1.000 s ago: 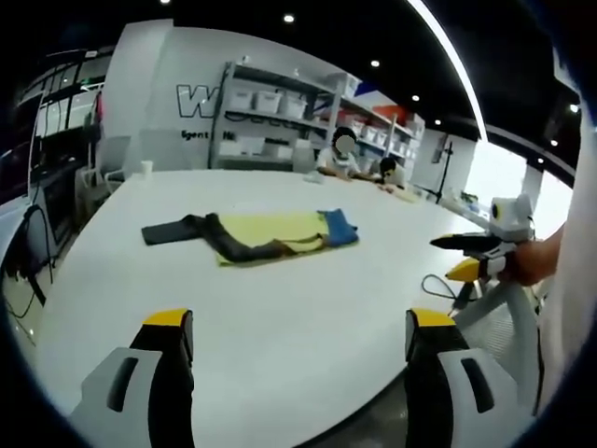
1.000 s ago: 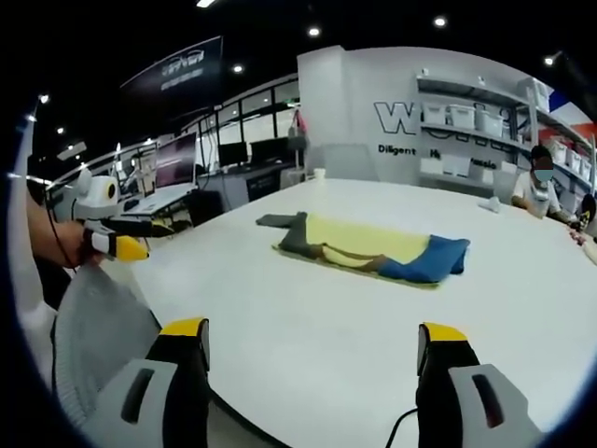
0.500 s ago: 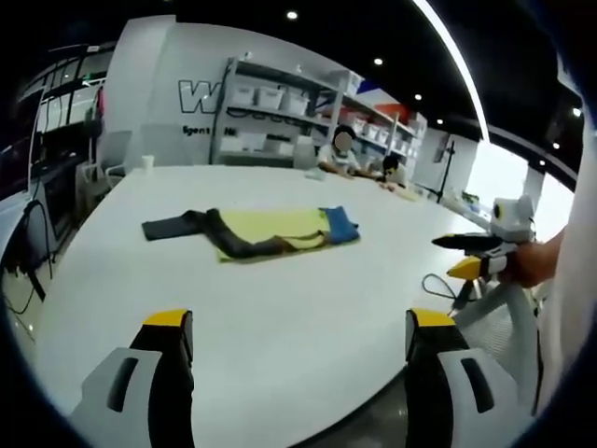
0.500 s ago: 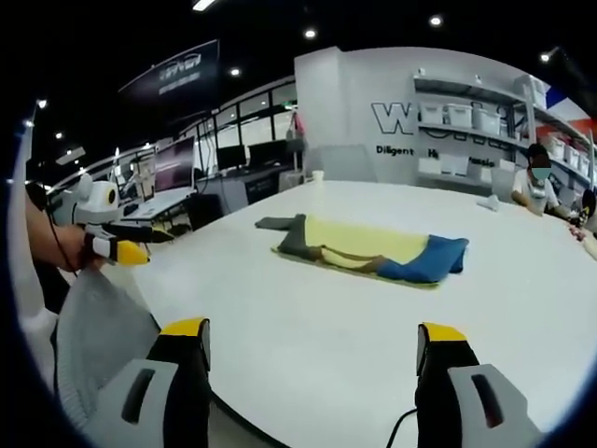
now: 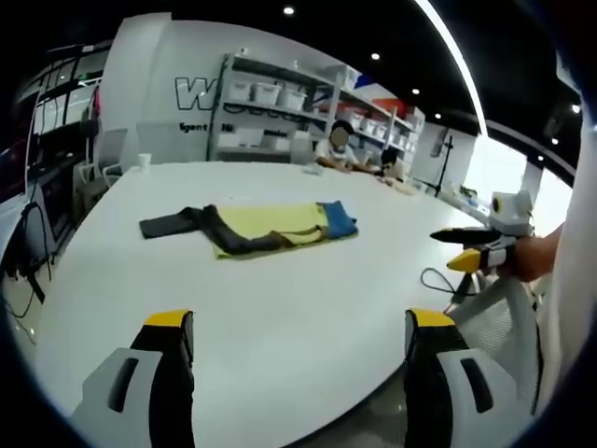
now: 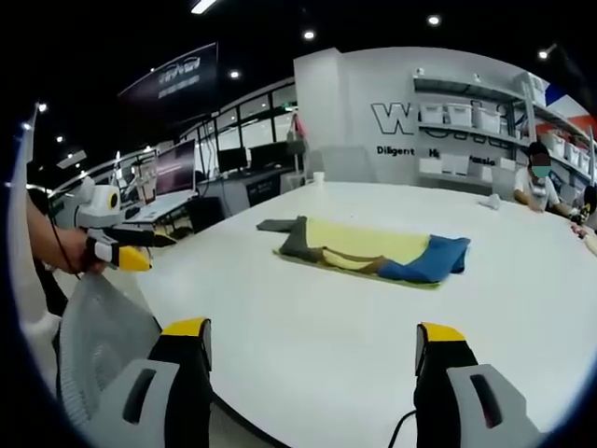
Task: Fold the garment on the visible template until the final outline fits inside the template.
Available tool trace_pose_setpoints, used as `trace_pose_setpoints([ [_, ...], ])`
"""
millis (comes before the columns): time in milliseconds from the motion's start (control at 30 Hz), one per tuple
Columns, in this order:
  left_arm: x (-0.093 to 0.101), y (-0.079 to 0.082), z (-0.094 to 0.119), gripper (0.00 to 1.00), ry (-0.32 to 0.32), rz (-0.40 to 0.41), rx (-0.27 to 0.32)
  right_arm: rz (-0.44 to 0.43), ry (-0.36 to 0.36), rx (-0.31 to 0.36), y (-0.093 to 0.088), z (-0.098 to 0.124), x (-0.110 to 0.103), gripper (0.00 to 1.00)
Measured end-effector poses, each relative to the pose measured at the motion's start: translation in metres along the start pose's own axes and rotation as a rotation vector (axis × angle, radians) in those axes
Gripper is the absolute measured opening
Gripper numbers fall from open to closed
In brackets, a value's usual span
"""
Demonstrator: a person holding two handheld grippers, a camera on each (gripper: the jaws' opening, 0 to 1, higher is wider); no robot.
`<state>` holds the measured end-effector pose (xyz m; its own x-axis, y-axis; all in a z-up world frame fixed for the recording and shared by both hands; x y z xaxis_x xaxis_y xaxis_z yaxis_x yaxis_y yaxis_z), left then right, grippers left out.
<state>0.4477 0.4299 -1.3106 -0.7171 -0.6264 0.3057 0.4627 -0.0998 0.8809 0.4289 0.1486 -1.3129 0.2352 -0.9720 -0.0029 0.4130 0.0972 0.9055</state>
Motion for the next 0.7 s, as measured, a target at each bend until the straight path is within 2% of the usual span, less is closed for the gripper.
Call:
trace_pose_setpoints([
  [133,0.004,-0.003,-0.002,0.89,-0.032,-0.027,-0.039,0.012,0.007,0.000,0.000,0.000,0.000,0.84],
  [267,0.002,0.000,-0.004,0.82,-0.052,-0.013,-0.042,0.006,0.011,-0.008,0.001,-0.002,0.004,0.82],
  [400,0.001,0.003,-0.008,0.79,-0.068,-0.011,-0.052,0.011,0.012,-0.018,0.000,-0.006,0.009,0.78],
  [567,0.002,0.009,-0.020,0.73,-0.109,-0.018,-0.065,0.017,0.044,-0.030,0.003,-0.013,0.015,0.69],
  [700,0.002,0.015,-0.032,0.70,-0.144,-0.024,-0.074,0.039,0.058,-0.039,0.006,-0.022,0.025,0.66],
])
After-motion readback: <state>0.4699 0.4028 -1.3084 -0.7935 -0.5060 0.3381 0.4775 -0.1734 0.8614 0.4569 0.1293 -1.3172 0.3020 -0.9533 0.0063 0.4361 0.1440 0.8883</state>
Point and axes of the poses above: the point that each gripper's makers call its tool centre point, and the gripper's own axes: z roughly backward along the fingers, x roughly to its right, y roughly out of its top, the point moved 3 cm from there along z, roughly backward along the fingers, and after that the axes turned 14 degrees about -y, right-handed, at the moved point
